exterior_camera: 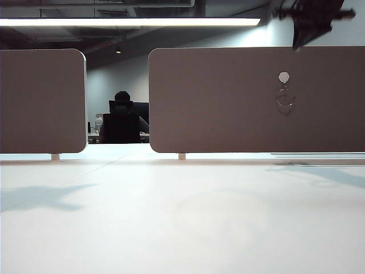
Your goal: Hang the earring on the hook.
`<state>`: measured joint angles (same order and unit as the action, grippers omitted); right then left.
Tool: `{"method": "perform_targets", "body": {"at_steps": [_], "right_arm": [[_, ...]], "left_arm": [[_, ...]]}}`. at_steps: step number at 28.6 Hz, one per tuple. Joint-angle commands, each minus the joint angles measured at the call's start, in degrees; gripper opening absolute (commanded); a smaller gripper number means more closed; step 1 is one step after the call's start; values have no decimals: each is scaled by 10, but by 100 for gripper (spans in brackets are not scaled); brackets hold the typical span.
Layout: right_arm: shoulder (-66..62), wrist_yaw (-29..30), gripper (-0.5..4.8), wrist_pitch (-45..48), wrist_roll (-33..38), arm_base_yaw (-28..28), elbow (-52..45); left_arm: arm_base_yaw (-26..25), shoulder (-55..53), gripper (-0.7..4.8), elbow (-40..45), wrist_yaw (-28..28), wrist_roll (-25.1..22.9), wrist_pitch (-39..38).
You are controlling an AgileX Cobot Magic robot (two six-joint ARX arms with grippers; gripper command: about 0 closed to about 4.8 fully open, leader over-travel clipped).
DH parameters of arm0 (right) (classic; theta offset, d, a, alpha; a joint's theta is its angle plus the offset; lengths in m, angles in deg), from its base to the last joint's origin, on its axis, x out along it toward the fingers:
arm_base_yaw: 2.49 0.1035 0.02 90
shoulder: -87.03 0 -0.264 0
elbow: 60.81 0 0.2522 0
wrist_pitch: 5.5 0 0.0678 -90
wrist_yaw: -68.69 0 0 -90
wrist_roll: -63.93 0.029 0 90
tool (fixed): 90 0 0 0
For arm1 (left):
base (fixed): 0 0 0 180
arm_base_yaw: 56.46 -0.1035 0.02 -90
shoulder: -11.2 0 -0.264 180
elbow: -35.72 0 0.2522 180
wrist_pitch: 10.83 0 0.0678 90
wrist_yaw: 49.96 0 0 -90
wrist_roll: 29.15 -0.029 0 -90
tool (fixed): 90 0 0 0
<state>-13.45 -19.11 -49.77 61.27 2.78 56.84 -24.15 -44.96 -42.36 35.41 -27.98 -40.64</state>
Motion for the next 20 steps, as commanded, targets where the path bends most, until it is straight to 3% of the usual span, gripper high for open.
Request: {"method": "perform_targets", "body": {"at_steps": [1,9,14,20], "right_arm": [[123,23,-4,88,3,24,-115],[370,42,-4,130,7,122,-348],[495,25,-4,155,66,186,-481],[635,14,-4,220,67,236,-646]], "left_arm": [[-3,84,-6,-3,-4,12,-32],[-3,274,-6,49,31,19,-156],[-3,410,-6,167,31,88,-159],[-3,518,-6,294,36,94,-124]]}}
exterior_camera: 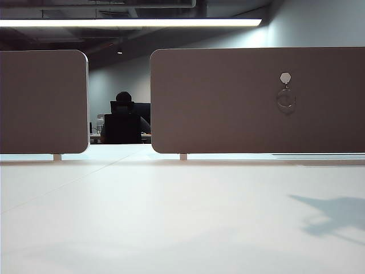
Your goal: Hang the earring on the hook.
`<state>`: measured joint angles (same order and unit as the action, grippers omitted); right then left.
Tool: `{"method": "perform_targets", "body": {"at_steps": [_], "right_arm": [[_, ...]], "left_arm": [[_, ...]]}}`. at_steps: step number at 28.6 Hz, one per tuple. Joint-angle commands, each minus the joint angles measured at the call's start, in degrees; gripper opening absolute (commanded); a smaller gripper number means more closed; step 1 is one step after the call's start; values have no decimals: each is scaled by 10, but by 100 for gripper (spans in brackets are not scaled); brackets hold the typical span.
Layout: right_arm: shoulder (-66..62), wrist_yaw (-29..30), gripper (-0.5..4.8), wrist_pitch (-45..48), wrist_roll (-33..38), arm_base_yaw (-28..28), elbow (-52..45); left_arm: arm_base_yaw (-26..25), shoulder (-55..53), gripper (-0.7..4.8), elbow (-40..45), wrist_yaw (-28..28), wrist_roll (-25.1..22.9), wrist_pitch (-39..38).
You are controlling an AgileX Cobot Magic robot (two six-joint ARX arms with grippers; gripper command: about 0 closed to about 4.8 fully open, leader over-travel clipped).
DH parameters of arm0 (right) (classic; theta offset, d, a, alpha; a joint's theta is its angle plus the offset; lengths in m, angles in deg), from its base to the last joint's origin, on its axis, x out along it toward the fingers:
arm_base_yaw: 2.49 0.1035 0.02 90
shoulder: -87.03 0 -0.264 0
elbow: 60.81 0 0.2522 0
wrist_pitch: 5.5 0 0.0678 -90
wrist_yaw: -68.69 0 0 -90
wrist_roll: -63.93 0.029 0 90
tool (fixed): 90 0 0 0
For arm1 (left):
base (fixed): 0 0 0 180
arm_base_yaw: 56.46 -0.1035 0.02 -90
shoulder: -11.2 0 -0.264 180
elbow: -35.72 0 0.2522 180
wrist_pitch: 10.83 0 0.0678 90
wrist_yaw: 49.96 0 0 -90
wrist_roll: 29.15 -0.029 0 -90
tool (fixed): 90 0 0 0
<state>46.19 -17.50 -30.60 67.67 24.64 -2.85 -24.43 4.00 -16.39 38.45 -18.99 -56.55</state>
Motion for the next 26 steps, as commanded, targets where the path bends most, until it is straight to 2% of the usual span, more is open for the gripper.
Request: {"method": "perform_targets", "body": {"at_steps": [1,6,11,15,26], "right_arm": [[60,-2,-4,32,3,27,-78],[135,4,-4,46,4,56,-185],[194,4,-4,56,8,78,-262],[219,41,-4,56,17,82,-302],[247,62,-4,91,80,84,-385]], "left_arm": [[0,41,-6,53,9,4,44],[1,68,-6,136,22,15,75],[0,69,-6,203,44,23,143],[1,69,-6,246,39,23,165],[1,69,-6,322,38,23,188]]}}
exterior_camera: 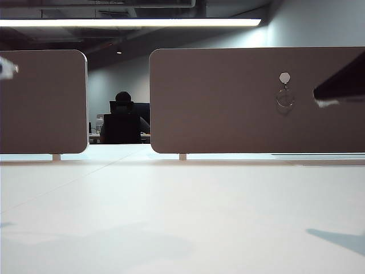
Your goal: Hang the earring on the hook.
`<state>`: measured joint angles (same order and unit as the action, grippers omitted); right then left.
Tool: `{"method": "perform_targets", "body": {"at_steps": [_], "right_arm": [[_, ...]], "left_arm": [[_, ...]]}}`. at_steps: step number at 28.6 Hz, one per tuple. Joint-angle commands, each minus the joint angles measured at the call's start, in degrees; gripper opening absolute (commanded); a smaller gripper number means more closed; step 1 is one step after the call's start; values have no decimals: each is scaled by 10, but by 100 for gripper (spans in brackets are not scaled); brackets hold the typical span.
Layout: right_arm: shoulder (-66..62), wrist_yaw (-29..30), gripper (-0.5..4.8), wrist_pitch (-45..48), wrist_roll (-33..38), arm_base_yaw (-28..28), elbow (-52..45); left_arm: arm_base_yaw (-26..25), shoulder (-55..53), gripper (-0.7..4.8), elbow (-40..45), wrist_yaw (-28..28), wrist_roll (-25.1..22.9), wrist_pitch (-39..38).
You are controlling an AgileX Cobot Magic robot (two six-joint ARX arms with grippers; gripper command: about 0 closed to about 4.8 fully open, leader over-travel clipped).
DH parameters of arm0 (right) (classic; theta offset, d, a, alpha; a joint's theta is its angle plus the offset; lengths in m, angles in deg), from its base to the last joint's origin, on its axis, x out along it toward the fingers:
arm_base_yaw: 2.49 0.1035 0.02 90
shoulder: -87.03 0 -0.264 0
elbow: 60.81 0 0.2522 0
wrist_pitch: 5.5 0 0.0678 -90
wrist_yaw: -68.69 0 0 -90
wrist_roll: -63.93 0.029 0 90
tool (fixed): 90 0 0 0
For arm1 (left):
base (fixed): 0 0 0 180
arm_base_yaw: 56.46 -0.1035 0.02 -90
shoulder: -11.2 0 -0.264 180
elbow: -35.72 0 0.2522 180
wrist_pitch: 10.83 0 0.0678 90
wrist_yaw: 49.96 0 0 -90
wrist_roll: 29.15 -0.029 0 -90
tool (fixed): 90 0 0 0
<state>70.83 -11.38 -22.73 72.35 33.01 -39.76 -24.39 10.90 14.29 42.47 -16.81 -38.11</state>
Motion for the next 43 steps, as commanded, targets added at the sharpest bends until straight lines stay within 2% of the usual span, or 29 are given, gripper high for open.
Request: {"method": "perform_targets", "body": {"at_steps": [1,7,11,14,27,29,33,38,40,43], "right_arm": [[0,1,-4,12,37,0,-23],[2,0,-4,49,41,0,-70],[0,-25,-4,19,40,-1,-71],[0,-23,0,5,40,0,-71],[2,-24,13,-10,40,0,-71],[20,-22,13,-13,40,-9,-71],[65,-21,13,-11,40,-73,-71],[134,-25,13,-10,40,-204,-71],[164,-26,13,-6,40,-253,-71],[161,-25,13,26,40,-303,-71]], "left_arm": [[0,0,-6,21,-8,1,5],[0,0,-6,48,-26,1,10],[0,-2,-6,71,-25,6,26],[0,-1,-6,72,-28,20,33],[0,0,-5,72,-28,16,30],[-14,0,-5,72,-20,16,30],[-93,0,-5,72,3,16,33],[-264,0,-5,72,-1,16,33],[-318,0,-5,72,-3,16,33],[-360,0,-5,72,-3,16,33]]}}
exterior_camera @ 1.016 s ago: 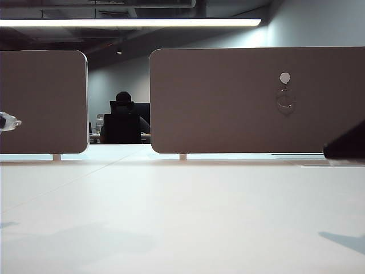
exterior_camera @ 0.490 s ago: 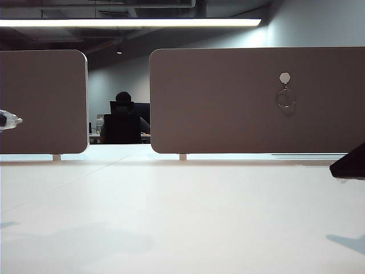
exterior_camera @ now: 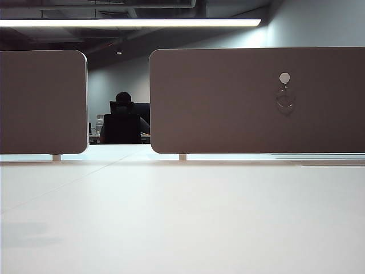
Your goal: Hang the earring on the hook.
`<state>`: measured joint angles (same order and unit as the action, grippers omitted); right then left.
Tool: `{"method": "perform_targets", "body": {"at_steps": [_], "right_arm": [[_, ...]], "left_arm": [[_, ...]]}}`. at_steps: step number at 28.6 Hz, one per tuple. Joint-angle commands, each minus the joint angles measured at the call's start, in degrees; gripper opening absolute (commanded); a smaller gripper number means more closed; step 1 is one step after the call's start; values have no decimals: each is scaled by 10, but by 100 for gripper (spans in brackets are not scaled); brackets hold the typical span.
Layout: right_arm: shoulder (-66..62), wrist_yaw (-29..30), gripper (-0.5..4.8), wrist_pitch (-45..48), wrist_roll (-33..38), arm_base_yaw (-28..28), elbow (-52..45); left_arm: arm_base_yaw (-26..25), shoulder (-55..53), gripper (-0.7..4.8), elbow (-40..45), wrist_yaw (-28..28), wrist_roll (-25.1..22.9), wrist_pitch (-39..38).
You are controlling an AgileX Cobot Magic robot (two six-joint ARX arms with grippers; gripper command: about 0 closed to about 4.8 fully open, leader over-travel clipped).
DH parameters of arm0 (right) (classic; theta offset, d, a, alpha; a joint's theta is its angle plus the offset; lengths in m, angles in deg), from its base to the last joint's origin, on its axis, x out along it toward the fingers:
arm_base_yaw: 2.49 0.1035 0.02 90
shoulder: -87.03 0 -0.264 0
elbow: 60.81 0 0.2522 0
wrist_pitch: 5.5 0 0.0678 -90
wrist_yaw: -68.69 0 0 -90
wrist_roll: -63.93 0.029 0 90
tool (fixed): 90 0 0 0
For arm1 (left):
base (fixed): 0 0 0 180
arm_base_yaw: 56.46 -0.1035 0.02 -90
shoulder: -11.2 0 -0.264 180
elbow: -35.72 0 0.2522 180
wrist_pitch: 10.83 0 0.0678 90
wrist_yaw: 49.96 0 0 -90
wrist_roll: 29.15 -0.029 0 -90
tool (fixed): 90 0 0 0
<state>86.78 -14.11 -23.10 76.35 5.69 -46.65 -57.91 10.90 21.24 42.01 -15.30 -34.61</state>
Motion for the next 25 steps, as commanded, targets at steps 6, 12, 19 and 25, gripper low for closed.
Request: {"method": "perform_targets", "body": {"at_steps": [6,12,19,25], "right_arm": [[1,2,13,37,0,-51,-2],[1,4,13,37,0,-52,-2],[1,4,13,37,0,-52,-2],[1,4,13,37,0,-52,-2]], "left_arm": [[-32,0,-5,3,4,1,-2],[-32,0,-5,3,4,1,-2],[-32,0,-5,3,4,1,-2],[-32,0,-5,3,4,1,-2]]}}
